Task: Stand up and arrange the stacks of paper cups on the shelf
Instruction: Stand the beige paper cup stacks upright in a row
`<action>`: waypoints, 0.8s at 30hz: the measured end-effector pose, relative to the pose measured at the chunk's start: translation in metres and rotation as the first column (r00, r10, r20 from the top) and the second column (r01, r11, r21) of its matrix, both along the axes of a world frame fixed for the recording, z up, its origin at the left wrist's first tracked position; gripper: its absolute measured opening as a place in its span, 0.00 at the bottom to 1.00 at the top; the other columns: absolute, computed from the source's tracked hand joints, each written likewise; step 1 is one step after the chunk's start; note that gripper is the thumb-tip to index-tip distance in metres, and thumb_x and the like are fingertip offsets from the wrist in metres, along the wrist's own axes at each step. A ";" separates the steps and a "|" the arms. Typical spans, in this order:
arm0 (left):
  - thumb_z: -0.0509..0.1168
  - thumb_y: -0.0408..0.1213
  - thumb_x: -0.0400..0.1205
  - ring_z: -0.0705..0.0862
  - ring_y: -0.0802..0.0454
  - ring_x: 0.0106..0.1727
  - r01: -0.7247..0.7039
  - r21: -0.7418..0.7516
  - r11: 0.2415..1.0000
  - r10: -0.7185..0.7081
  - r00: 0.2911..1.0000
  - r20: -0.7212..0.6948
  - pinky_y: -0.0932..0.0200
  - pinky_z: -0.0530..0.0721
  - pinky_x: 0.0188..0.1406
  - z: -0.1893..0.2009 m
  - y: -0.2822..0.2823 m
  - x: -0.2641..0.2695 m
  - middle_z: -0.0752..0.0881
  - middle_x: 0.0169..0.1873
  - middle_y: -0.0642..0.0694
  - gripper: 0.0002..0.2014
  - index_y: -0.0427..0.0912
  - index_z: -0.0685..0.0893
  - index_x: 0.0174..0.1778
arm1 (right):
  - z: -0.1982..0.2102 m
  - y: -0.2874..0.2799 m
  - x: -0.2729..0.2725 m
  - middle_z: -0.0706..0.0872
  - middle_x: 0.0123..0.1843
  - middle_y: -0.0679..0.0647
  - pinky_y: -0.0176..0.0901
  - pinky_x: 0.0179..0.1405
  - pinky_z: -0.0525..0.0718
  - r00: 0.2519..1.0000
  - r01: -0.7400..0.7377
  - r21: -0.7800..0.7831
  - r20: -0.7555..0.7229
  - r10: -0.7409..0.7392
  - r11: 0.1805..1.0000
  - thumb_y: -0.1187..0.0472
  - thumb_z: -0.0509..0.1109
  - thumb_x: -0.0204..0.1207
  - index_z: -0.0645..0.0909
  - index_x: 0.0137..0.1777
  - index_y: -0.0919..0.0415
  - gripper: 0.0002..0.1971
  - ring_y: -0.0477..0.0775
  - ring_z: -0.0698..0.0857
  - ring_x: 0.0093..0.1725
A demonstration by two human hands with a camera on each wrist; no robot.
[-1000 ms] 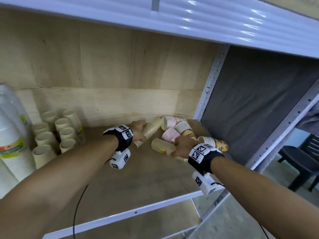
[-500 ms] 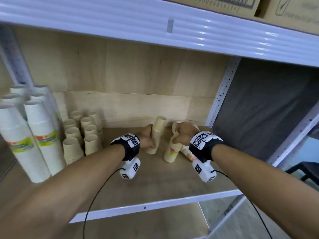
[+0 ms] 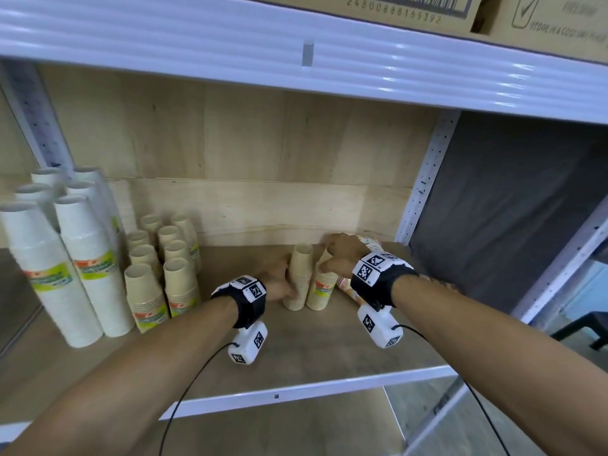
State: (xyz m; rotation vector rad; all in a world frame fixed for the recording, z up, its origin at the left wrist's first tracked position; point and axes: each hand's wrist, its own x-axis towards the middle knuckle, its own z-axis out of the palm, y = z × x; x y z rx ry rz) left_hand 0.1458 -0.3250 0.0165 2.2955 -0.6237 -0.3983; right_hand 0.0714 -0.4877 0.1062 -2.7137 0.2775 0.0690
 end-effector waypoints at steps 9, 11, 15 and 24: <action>0.80 0.44 0.70 0.84 0.49 0.53 -0.028 -0.136 0.990 0.031 0.999 0.022 0.54 0.84 0.53 0.047 -0.002 0.002 0.85 0.52 0.47 0.26 0.46 0.77 0.61 | 0.011 0.003 0.000 0.86 0.55 0.60 0.50 0.51 0.83 0.996 0.012 -0.048 0.091 -0.007 0.999 0.56 0.70 0.76 0.83 0.58 0.66 0.16 0.62 0.84 0.56; 0.78 0.52 0.71 0.84 0.49 0.49 -0.074 -0.143 0.987 0.082 0.995 0.051 0.56 0.84 0.49 0.059 -0.003 0.002 0.84 0.49 0.48 0.26 0.49 0.78 0.60 | 0.011 0.004 0.002 0.87 0.54 0.61 0.51 0.49 0.84 0.995 0.006 -0.043 0.102 -0.001 0.999 0.57 0.70 0.75 0.84 0.57 0.66 0.15 0.62 0.85 0.54; 0.76 0.55 0.72 0.86 0.49 0.45 -0.114 -0.098 0.989 0.129 0.977 0.167 0.57 0.84 0.45 0.077 -0.004 -0.002 0.86 0.45 0.47 0.21 0.48 0.84 0.55 | 0.007 0.003 0.007 0.88 0.54 0.59 0.49 0.50 0.86 0.994 -0.007 -0.046 0.110 0.012 0.999 0.57 0.70 0.75 0.85 0.55 0.64 0.13 0.60 0.85 0.55; 0.71 0.42 0.76 0.84 0.47 0.58 -0.044 0.000 0.999 0.043 0.977 0.207 0.60 0.80 0.52 0.087 -0.010 -0.016 0.85 0.56 0.46 0.19 0.43 0.85 0.64 | 0.005 0.001 0.011 0.85 0.56 0.59 0.43 0.40 0.80 0.995 0.018 -0.046 0.095 -0.014 0.999 0.54 0.71 0.71 0.83 0.54 0.58 0.14 0.59 0.85 0.52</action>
